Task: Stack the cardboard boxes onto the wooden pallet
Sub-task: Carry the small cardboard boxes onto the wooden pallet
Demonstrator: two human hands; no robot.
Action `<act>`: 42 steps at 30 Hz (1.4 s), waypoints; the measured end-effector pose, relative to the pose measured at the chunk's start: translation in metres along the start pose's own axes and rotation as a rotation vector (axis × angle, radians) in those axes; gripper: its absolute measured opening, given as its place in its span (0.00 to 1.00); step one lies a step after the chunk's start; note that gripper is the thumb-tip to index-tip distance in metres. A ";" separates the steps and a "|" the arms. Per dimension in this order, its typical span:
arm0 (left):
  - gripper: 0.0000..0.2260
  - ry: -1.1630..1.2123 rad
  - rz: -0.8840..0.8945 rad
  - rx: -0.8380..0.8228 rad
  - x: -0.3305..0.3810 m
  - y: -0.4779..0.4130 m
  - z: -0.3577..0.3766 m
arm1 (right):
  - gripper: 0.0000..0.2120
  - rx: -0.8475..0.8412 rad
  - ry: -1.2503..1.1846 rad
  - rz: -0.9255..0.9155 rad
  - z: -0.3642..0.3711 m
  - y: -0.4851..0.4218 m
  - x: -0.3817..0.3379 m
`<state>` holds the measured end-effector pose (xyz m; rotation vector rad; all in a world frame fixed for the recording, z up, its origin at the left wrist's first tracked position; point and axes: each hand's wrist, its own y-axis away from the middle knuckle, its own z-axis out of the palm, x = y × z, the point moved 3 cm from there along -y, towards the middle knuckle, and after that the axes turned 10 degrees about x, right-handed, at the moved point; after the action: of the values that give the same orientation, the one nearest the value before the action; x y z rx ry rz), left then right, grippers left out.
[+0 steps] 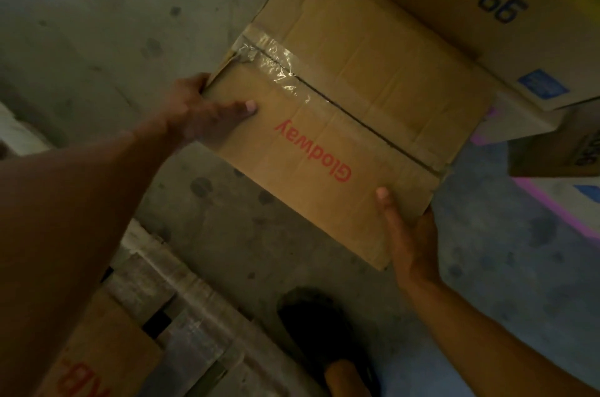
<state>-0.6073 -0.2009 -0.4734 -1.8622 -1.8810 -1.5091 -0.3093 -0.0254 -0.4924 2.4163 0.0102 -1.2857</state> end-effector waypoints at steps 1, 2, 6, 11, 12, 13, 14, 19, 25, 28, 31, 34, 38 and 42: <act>0.42 0.006 0.000 0.009 -0.005 0.008 -0.002 | 0.32 -0.021 0.002 -0.010 -0.003 -0.001 -0.002; 0.38 0.014 -0.007 0.031 -0.011 0.017 -0.004 | 0.28 -0.049 0.000 -0.011 -0.006 -0.003 -0.004; 0.33 0.212 -0.082 0.141 -0.037 0.065 -0.012 | 0.10 -0.180 -0.010 0.008 -0.021 -0.019 -0.020; 0.34 0.398 -0.119 0.226 -0.053 0.146 -0.015 | 0.16 -0.358 -0.111 0.020 -0.048 -0.027 -0.045; 0.35 0.435 -0.118 0.236 -0.058 0.166 -0.013 | 0.21 -0.394 -0.124 0.003 -0.056 -0.024 -0.049; 0.35 0.491 -0.114 0.247 -0.061 0.186 -0.010 | 0.25 -0.427 -0.138 -0.023 -0.065 -0.020 -0.054; 0.35 0.549 -0.102 0.264 -0.064 0.207 -0.008 | 0.27 -0.462 -0.151 -0.053 -0.075 -0.015 -0.057; 0.40 0.635 -0.021 0.359 -0.083 0.312 0.007 | 0.24 -0.633 -0.126 -0.204 -0.136 0.027 -0.060; 0.39 0.672 -0.018 0.510 -0.110 0.439 0.042 | 0.24 -0.727 -0.095 -0.257 -0.216 0.075 -0.034; 0.41 0.701 -0.046 0.580 -0.128 0.494 0.068 | 0.28 -0.806 -0.079 -0.270 -0.246 0.086 -0.018; 0.39 0.791 -0.088 0.707 -0.146 0.551 0.098 | 0.29 -0.929 -0.058 -0.283 -0.268 0.094 -0.012; 0.32 0.878 -0.100 0.728 -0.166 0.591 0.132 | 0.21 -1.010 -0.022 -0.351 -0.283 0.099 0.001; 0.27 0.976 -0.127 0.749 -0.184 0.637 0.152 | 0.15 -0.981 -0.013 -0.408 -0.290 0.118 0.015; 0.26 0.993 -0.126 0.825 -0.217 0.675 0.152 | 0.20 -1.021 0.024 -0.493 -0.284 0.156 0.031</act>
<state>0.0703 -0.4113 -0.3214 -0.4857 -1.6619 -1.0567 -0.0361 -0.0750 -0.3224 1.5528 1.0487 -1.0333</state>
